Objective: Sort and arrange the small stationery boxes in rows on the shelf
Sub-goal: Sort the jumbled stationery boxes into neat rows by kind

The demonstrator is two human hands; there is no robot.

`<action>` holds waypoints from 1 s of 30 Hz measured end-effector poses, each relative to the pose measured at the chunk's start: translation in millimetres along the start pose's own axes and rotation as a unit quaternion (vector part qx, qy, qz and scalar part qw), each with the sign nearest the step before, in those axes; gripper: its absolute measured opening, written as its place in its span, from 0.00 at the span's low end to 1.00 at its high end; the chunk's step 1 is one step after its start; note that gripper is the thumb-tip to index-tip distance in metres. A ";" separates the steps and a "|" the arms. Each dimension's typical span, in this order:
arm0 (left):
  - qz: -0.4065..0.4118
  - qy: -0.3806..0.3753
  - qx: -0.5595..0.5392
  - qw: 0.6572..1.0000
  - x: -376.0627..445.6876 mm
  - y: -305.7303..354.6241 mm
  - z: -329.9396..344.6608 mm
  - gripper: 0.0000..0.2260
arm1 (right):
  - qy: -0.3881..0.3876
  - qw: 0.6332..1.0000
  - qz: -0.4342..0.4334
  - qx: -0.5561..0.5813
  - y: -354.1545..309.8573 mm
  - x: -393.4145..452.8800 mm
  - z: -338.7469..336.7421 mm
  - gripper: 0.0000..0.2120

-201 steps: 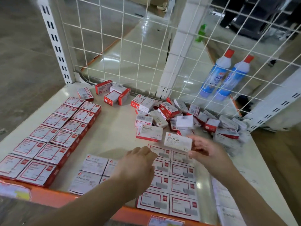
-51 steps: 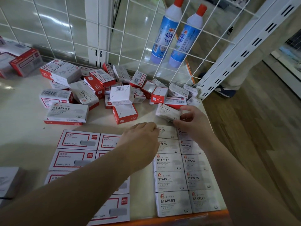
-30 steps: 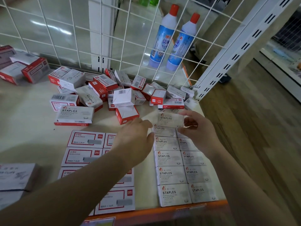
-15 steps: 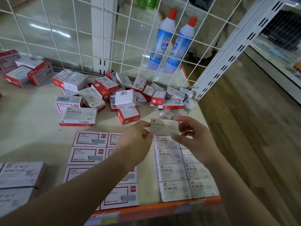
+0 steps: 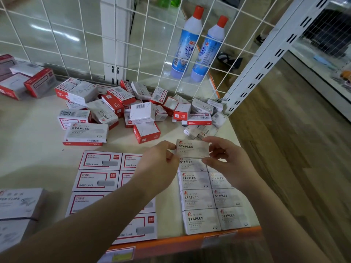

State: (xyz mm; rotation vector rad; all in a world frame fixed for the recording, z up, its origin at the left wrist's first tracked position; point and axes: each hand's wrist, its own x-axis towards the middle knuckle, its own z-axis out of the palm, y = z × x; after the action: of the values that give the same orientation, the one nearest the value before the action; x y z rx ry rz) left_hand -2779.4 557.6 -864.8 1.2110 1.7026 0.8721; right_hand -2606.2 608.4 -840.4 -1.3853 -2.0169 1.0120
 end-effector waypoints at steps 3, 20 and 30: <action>0.000 -0.001 -0.001 1.000 -0.2 -0.7 0.5 0.10 | -0.010 1.000 0.002 -0.013 5.9 4.8 -1.3 0.24; 0.201 -0.036 0.320 0.925 7.4 -8.1 14.3 0.15 | -0.081 0.984 0.072 -0.144 7.4 52.6 -3.2 0.12; 0.224 -0.066 0.356 0.905 18.4 -12.5 11.7 0.11 | -0.084 0.966 0.022 -0.243 18.5 70.9 -4.0 0.08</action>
State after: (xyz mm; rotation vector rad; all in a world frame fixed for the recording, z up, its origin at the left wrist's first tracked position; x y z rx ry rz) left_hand -2776.3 572.3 -885.0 2.1630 1.7065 0.3864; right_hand -2618.6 679.4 -853.8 -1.6359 -2.4866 0.6925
